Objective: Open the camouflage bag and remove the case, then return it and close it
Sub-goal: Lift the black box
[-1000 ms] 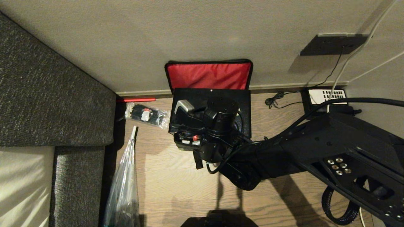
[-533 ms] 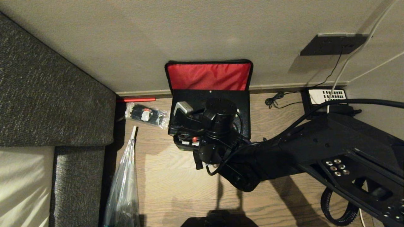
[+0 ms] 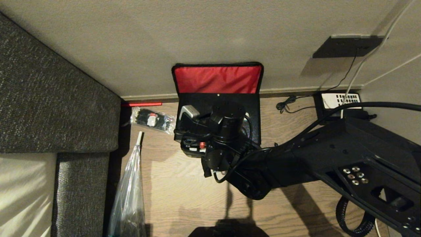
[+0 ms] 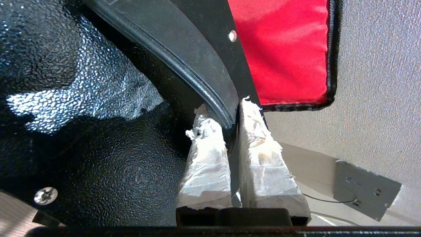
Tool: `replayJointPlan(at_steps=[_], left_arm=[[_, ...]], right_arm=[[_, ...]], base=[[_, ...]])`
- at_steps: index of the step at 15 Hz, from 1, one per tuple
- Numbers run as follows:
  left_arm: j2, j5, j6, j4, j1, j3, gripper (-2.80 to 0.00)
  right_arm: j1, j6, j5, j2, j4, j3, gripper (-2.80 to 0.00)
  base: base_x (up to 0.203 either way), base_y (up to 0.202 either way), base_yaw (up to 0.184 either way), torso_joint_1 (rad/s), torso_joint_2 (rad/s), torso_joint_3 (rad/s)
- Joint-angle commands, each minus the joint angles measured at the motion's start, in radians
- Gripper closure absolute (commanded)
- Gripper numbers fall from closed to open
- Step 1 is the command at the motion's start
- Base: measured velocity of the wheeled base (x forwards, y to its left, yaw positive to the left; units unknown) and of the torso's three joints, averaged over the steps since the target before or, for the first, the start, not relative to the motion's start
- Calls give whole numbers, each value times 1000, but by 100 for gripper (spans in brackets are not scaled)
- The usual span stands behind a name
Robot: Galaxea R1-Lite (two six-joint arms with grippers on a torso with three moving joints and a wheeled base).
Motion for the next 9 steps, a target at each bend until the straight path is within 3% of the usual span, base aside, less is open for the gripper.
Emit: replayJointPlan(at_steps=[1,9], left_arm=[[0,0,-1,0,0,2,0],[0,2,-1,0,0,2,0]], right_arm=[[1,-10,-5,-6,-5,0,0],[8,-13,-15,-31,21,-3,0]], base=[[0,0,0,0,0,0],[0,0,0,0,0,0]])
